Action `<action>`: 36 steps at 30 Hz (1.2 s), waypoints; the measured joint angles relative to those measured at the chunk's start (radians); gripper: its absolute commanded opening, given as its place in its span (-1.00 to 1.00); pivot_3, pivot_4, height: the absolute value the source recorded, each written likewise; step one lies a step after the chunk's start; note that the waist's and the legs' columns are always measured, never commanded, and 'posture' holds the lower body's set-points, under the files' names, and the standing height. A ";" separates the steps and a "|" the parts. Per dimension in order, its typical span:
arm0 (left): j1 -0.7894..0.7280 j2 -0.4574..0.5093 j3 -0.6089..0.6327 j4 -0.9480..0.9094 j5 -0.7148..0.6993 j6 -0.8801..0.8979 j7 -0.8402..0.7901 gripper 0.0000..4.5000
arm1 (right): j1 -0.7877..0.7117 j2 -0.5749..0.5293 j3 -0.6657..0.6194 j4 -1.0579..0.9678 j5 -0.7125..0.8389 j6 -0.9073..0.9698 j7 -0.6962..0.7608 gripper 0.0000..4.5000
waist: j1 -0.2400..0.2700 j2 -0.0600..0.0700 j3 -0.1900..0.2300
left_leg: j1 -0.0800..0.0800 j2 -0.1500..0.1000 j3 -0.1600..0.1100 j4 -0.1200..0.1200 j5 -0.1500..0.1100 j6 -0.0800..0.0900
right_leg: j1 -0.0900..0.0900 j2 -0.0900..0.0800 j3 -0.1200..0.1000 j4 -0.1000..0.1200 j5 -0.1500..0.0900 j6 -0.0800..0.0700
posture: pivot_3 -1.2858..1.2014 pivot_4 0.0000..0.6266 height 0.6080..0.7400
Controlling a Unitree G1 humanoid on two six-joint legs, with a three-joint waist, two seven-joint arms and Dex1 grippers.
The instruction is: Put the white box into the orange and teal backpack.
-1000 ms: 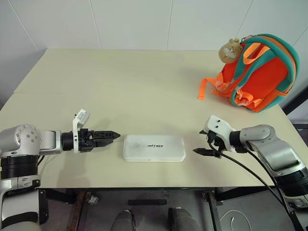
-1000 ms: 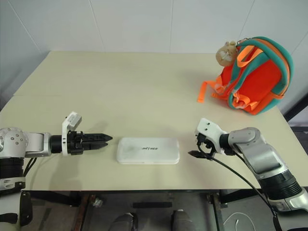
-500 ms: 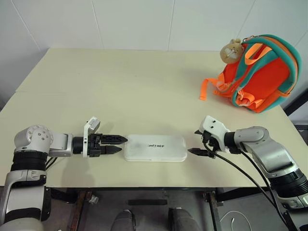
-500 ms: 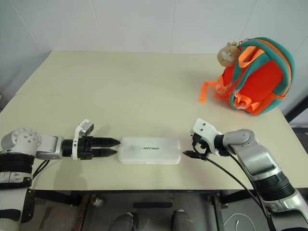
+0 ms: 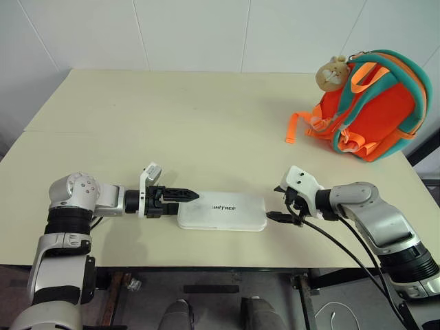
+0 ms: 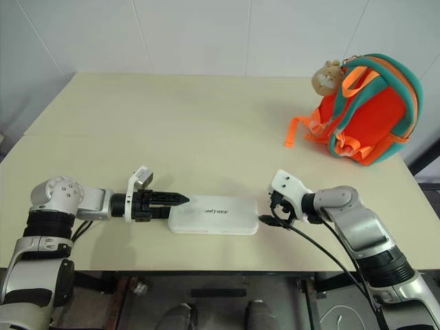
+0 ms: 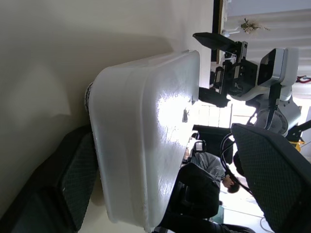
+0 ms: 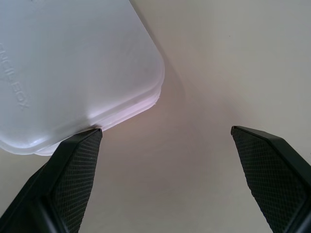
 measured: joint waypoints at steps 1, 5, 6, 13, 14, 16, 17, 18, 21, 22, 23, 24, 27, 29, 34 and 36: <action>0.002 -0.004 0.000 -0.009 0.012 -0.001 0.001 0.73 | -0.001 0.001 0.000 0.000 0.000 0.000 0.000 1.00 | 0.000 0.000 0.000 | 0.000 0.000 0.000 0.000 0.000 0.000 | 0.000 0.000 0.000 0.000 0.000 0.000 | 0.03 -0.52 1.00; 0.030 -0.021 -0.004 -0.073 0.031 -0.015 -0.008 0.56 | -0.001 0.011 0.001 0.000 0.000 0.000 -0.001 1.00 | 0.000 0.000 0.000 | 0.000 0.000 0.000 0.000 0.000 0.000 | 0.000 0.000 0.000 0.000 0.000 0.000 | 0.03 -0.52 1.00; 0.035 -0.024 -0.007 -0.084 0.037 -0.018 -0.009 0.48 | -0.001 0.014 0.002 0.000 0.000 0.000 -0.002 1.00 | 0.000 0.000 0.000 | 0.000 0.000 0.000 0.000 0.000 0.000 | 0.000 0.000 0.000 0.000 0.000 0.000 | 0.03 -0.52 1.00; 0.065 -0.034 0.032 -0.152 0.026 -0.040 -0.072 -0.33 | -0.002 0.015 0.005 0.005 -0.015 -0.001 -0.003 1.00 | -0.001 0.000 0.000 | 0.000 0.000 0.000 0.000 0.000 0.000 | 0.000 0.000 0.000 0.000 0.000 0.000 | 0.03 -0.52 1.00; 0.067 -0.032 0.037 -0.183 0.024 -0.049 -0.082 -0.41 | -0.002 0.014 0.005 0.006 -0.016 -0.002 -0.003 1.00 | -0.001 0.000 0.000 | 0.000 0.000 0.000 0.000 0.000 0.000 | 0.000 0.000 0.000 0.000 0.000 0.000 | 0.03 -0.52 1.00; 0.074 -0.031 0.038 -0.209 0.025 -0.061 -0.089 -0.42 | -0.002 0.014 0.005 0.007 -0.017 -0.004 -0.003 1.00 | -0.002 0.000 0.000 | 0.000 0.000 0.000 0.000 0.000 0.000 | 0.000 0.000 0.000 0.000 0.000 0.000 | 0.03 -0.52 1.00; 0.079 -0.031 0.040 -0.212 0.025 -0.067 -0.090 -0.42 | -0.004 0.014 0.005 0.007 -0.019 -0.005 -0.003 1.00 | -0.002 0.000 0.000 | 0.000 0.000 0.000 0.000 0.000 0.000 | 0.000 0.000 0.000 0.000 0.000 0.000 | 0.03 -0.52 1.00; 0.082 -0.031 0.041 -0.214 0.025 -0.071 -0.093 -0.42 | -0.005 0.014 0.004 0.009 -0.019 -0.006 -0.003 1.00 | -0.002 0.000 0.000 | 0.000 0.000 0.000 0.000 0.000 0.000 | 0.000 0.000 0.000 0.000 0.000 0.000 | 0.03 -0.52 1.00; 0.098 -0.028 0.040 -0.248 0.026 -0.098 -0.108 -0.42 | -0.013 0.016 -0.004 0.020 -0.018 -0.011 -0.011 1.00 | -0.002 0.000 0.000 | 0.000 0.000 0.000 0.000 0.000 0.000 | 0.000 0.000 0.000 0.000 0.000 0.000 | 0.03 -0.52 1.00; 0.103 -0.024 0.038 -0.259 0.028 -0.111 -0.115 -0.42 | -0.018 0.017 -0.011 0.028 -0.018 -0.015 -0.017 1.00 | -0.002 0.000 0.000 | 0.000 0.000 0.000 0.000 0.000 0.000 | 0.000 0.000 0.000 0.000 0.000 0.000 | 0.03 -0.52 1.00; 0.111 -0.014 0.031 -0.277 0.032 -0.125 -0.125 -0.42 | -0.022 0.018 -0.022 0.039 -0.019 -0.020 -0.026 1.00 | -0.002 0.000 0.000 | 0.000 0.000 0.000 -0.001 0.000 0.000 | 0.000 0.000 0.000 0.000 0.000 0.000 | 0.03 -0.52 1.00; 0.116 -0.001 0.019 -0.292 0.036 -0.138 -0.134 -0.42 | -0.026 0.018 -0.035 0.048 -0.019 -0.024 -0.036 1.00 | -0.002 0.000 0.000 | 0.000 0.000 0.000 -0.001 0.000 0.000 | 0.000 0.000 0.000 -0.001 0.000 0.000 | 0.03 -0.52 1.00; 0.121 0.028 -0.009 -0.323 0.041 -0.168 -0.161 -0.42 | -0.046 0.018 -0.054 0.085 -0.024 -0.034 -0.065 1.00 | -0.002 0.000 0.000 | 0.000 0.000 0.000 -0.001 0.000 0.000 | 0.000 0.000 0.000 -0.001 0.000 0.000 | 0.03 -0.52 1.00; 0.122 0.047 -0.029 -0.325 0.043 -0.186 -0.177 -0.42 | -0.059 0.019 -0.069 0.120 -0.037 -0.050 -0.093 1.00 | -0.003 0.000 0.000 | 0.000 0.000 0.000 -0.001 0.000 0.000 | 0.000 0.000 0.000 -0.001 0.000 0.000 | 0.03 -0.52 1.00; 0.122 0.082 -0.067 -0.334 0.044 -0.217 -0.207 -0.42 | -0.094 0.042 -0.111 0.201 -0.062 -0.051 -0.189 1.00 | -0.005 0.000 0.000 | 0.001 0.000 0.000 -0.001 0.000 0.000 | 0.000 0.000 0.001 -0.001 0.000 0.000 | 0.03 -0.52 1.00; 0.127 0.092 -0.074 -0.341 0.043 -0.228 -0.212 -0.42 | -0.114 0.068 -0.128 0.238 -0.074 -0.046 -0.244 1.00 | -0.007 0.000 0.000 | 0.001 0.000 0.000 -0.001 0.000 0.000 | 0.000 0.000 0.001 -0.001 0.000 0.000 | 0.03 -0.52 1.00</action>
